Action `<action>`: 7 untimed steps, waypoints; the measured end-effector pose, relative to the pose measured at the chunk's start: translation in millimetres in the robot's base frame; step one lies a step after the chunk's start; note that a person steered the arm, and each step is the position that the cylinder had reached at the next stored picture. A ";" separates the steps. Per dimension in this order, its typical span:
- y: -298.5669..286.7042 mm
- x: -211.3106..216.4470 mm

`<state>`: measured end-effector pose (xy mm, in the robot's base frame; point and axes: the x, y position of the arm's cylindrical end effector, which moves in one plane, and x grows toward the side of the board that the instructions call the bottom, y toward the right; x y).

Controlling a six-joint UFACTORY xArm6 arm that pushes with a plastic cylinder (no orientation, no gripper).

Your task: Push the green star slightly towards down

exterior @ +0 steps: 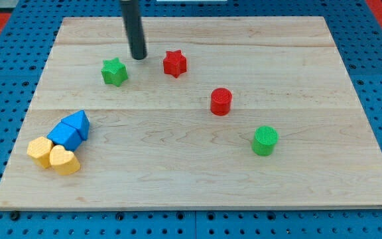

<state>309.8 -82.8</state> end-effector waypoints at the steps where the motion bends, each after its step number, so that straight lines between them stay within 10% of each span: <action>1: -3.7 0.3; 5: -27.8 19.0; 7: 42.6 167.1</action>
<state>476.9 -40.2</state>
